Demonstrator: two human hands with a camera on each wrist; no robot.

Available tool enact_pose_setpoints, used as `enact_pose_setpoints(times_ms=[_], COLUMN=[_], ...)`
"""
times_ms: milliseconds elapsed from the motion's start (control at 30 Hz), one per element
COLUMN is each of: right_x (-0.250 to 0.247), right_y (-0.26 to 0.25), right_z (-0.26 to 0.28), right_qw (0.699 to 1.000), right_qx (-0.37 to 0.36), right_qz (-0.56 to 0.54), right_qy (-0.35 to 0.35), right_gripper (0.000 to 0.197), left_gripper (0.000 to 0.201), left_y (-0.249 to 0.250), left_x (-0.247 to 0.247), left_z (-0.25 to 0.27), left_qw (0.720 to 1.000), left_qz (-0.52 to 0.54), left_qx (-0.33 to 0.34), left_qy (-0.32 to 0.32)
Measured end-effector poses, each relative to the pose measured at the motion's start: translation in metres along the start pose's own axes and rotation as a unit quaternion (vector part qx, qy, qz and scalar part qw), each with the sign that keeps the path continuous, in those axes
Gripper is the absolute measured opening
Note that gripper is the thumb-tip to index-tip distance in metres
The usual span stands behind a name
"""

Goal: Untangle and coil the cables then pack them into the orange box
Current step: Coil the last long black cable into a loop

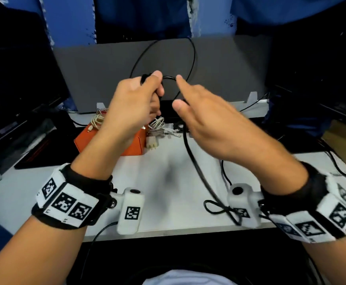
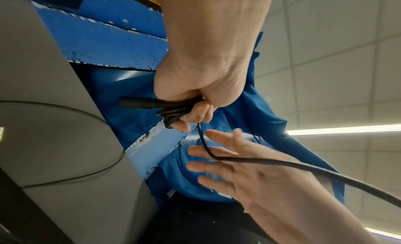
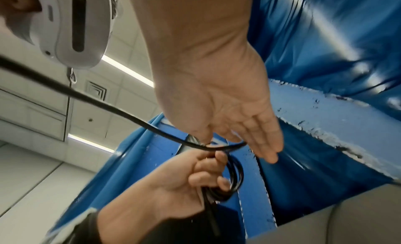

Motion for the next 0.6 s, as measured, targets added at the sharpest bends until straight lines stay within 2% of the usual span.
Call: enact_pose_setpoints(times_ms=[100, 200, 300, 367, 400, 500, 600], right_x=[0.010, 0.003, 0.005, 0.008, 0.010, 0.012, 0.012], right_y=[0.011, 0.021, 0.027, 0.032, 0.034, 0.033, 0.030], right_z=[-0.002, -0.008, -0.014, -0.016, -0.017, -0.019, -0.019], right_qw=[0.999, 0.997, 0.973, 0.941, 0.934, 0.943, 0.946], right_qx=[0.031, 0.026, 0.020, 0.041, 0.045, 0.017, 0.001], right_qz=[0.011, -0.030, -0.215, -0.319, -0.336, -0.314, -0.315], right_qy=[0.005, 0.067, 0.085, 0.102, 0.112, 0.112, 0.080], right_gripper=[0.064, 0.059, 0.041, 0.039, 0.039, 0.037, 0.036], left_gripper=[0.037, 0.036, 0.041, 0.046, 0.048, 0.048, 0.052], left_y=[0.005, -0.001, -0.008, -0.011, -0.011, -0.005, 0.001], left_x=[0.003, 0.004, 0.005, 0.008, 0.009, 0.011, 0.012], left_z=[0.006, 0.005, 0.003, 0.006, 0.008, 0.010, 0.010], left_qw=[0.997, 0.984, 0.947, 0.918, 0.909, 0.900, 0.873], left_qz=[-0.029, 0.078, 0.176, 0.195, 0.196, 0.242, 0.340], left_qx=[0.009, -0.023, -0.065, -0.095, -0.103, -0.098, -0.091], left_qy=[-0.065, -0.161, -0.262, -0.333, -0.354, -0.350, -0.338])
Point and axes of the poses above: each hand's wrist, its own z-axis away from the middle knuckle, its own x-axis out of the palm, y = z × x, the point moved 4 cm from there along -z, towards the middle knuckle, and after that the axes turned 6 degrees about -z, right-handed, at the moved point
